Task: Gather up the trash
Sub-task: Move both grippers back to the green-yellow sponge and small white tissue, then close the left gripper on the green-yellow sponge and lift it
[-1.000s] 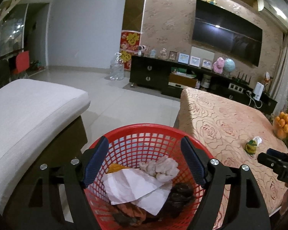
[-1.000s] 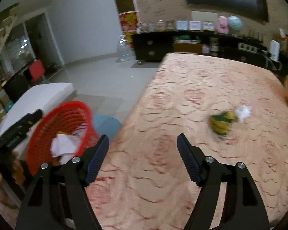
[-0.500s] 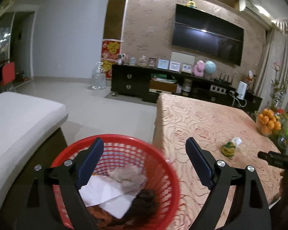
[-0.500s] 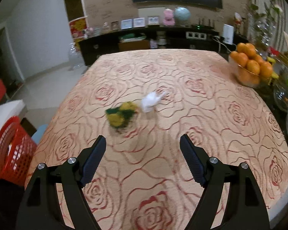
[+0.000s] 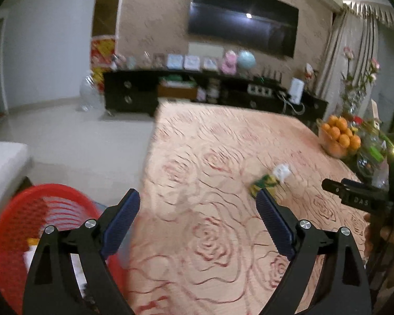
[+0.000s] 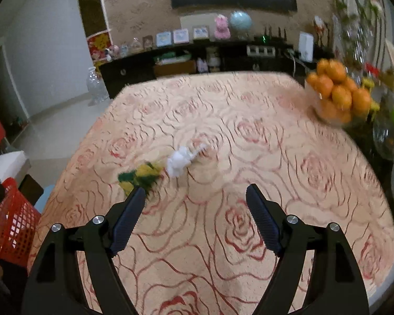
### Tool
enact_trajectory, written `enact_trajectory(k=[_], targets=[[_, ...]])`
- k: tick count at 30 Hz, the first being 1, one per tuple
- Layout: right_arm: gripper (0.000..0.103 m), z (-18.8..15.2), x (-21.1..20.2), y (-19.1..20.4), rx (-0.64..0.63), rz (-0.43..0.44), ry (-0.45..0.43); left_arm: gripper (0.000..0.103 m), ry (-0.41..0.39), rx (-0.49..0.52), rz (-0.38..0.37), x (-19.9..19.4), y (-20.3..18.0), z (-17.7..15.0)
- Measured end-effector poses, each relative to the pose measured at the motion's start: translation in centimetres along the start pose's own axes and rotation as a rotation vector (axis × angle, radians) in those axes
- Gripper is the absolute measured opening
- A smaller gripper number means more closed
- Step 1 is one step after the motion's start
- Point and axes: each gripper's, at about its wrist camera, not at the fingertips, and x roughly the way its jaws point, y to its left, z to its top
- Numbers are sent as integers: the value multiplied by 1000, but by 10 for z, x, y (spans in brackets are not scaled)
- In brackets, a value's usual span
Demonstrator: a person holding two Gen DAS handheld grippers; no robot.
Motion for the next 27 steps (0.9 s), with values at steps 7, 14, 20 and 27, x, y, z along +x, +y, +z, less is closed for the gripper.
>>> enact_trajectory(k=[7, 14, 20, 27], targets=[[76, -9, -2, -25, 86, -19, 34, 87, 82, 2, -27, 62, -33, 2], [76, -15, -3, -40, 163, 8, 71, 87, 137, 78, -39, 112, -73, 9], [76, -17, -2, -44, 191, 27, 87, 87, 194, 153, -62, 150, -99, 8], [76, -19, 1, -44, 206, 59, 116, 65, 248, 190, -92, 174, -111, 2]])
